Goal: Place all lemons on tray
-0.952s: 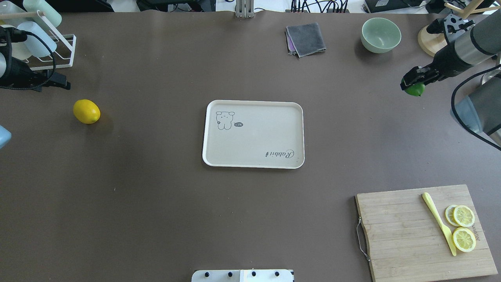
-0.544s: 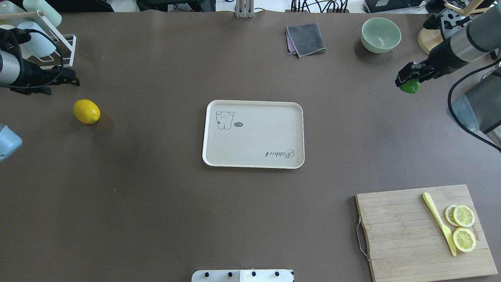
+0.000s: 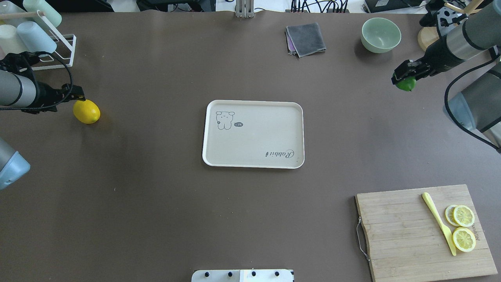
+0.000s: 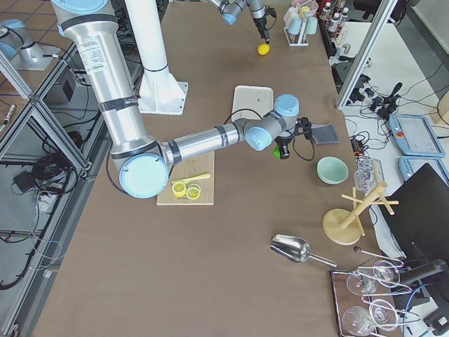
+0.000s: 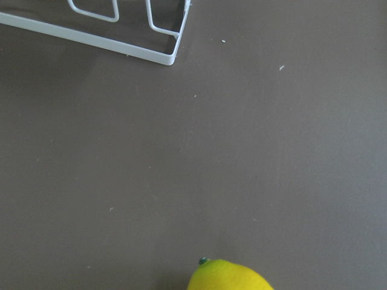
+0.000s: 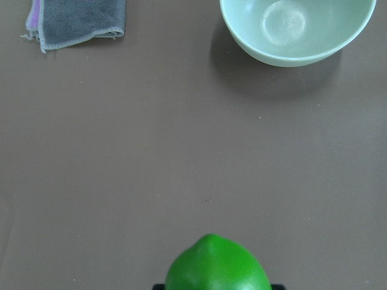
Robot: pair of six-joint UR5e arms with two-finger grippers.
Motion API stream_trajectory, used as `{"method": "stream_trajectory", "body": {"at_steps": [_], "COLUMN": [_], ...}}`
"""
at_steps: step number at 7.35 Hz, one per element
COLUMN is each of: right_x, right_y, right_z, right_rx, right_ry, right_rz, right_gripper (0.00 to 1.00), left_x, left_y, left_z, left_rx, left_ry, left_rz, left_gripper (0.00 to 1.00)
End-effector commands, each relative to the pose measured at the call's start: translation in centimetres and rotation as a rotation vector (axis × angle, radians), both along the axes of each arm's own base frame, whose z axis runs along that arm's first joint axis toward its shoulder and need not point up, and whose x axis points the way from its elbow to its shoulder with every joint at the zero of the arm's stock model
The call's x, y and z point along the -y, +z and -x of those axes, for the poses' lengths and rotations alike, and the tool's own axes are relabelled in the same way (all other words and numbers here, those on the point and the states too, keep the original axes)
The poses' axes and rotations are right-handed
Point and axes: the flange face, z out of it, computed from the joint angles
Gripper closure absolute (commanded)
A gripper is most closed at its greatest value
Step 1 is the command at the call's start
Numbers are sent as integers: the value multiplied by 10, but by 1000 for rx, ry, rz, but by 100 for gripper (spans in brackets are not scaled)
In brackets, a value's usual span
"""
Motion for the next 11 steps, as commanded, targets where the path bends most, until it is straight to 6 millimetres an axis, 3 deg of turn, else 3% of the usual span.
{"method": "stream_trajectory", "body": {"at_steps": [1, 3, 7, 9, 10, 11], "right_x": [0, 0, 1, -2, -10, -23], "right_y": [-1, 0, 2, -7, -21, -36], "right_z": [0, -1, -2, 1, 16, 36], "right_rx": [-5, -5, -16, -8, 13, 21], "right_ry": [3, 4, 14, 16, 27, 36], "right_rz": [-5, -4, -8, -13, 10, 16], "right_gripper": [100, 100, 100, 100, 100, 100], "left_x": [-11, -10, -11, -2, -1, -1], "left_y": [-8, -28, -9, -9, -10, -10], "left_z": [-18, -20, -37, -52, -53, -52], "left_rx": [-34, -65, -35, -23, -24, -22], "left_ry": [-13, -6, 0, -3, 0, 1], "left_rz": [30, 13, 40, 33, 32, 28], "left_gripper": [2, 2, 2, 2, 5, 18]}}
